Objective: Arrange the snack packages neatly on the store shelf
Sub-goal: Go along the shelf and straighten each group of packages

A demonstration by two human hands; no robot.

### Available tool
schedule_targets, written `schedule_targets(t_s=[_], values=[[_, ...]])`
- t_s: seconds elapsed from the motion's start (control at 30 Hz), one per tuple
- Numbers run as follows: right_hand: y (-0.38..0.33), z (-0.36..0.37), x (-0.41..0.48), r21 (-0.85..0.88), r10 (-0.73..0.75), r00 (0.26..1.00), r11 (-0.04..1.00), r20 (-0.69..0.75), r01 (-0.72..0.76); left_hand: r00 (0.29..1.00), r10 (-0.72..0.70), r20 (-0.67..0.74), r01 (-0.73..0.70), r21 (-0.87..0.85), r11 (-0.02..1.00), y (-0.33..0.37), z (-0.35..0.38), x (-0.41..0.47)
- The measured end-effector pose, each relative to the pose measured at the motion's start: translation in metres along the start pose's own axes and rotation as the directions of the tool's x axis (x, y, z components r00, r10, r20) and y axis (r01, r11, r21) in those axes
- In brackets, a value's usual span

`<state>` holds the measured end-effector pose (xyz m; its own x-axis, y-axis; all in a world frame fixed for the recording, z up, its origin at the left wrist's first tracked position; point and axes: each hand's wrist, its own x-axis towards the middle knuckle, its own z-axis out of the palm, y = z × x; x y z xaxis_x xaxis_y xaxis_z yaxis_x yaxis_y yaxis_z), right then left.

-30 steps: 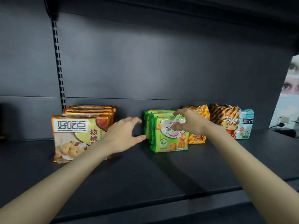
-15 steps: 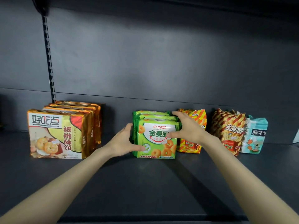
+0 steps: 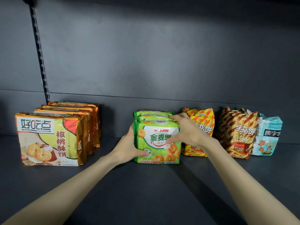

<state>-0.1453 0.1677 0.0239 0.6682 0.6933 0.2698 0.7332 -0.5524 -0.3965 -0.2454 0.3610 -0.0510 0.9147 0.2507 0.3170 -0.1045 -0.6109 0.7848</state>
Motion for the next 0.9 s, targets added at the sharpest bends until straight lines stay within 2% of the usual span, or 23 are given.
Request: schedule_targets(t_s=[0.2,0.33,0.47,0.67,0.8,0.9], values=[[0.002,0.006,0.002,0.060,-0.035,0.997,0.997,-0.069,0.039,0.998,0.057,-0.032,-0.058,-0.032,0.998,-0.010,-0.005,0.002],[0.001,0.013,0.008,0.106,-0.028,0.997,0.994,-0.077,0.036,1.000,0.031,0.006,-0.031,-0.001,1.000,-0.017,-0.014,0.010],[0.003,0.012,0.014,0.034,-0.009,1.000,0.999,-0.002,0.009,0.999,0.021,0.043,-0.023,0.042,0.999,-0.022,-0.011,0.013],[0.002,0.002,0.029,-0.053,0.041,0.986,0.998,0.163,-0.033,0.979,0.016,0.201,0.018,-0.165,0.986,-0.039,-0.005,0.016],[-0.001,-0.004,0.037,-0.040,0.073,0.965,0.997,0.252,-0.065,0.983,0.008,0.186,0.031,-0.206,0.978,-0.042,-0.004,0.018],[-0.001,-0.006,0.038,-0.010,0.060,0.965,0.998,0.254,-0.059,0.981,-0.004,0.192,0.040,-0.185,0.982,-0.045,-0.004,0.020]])
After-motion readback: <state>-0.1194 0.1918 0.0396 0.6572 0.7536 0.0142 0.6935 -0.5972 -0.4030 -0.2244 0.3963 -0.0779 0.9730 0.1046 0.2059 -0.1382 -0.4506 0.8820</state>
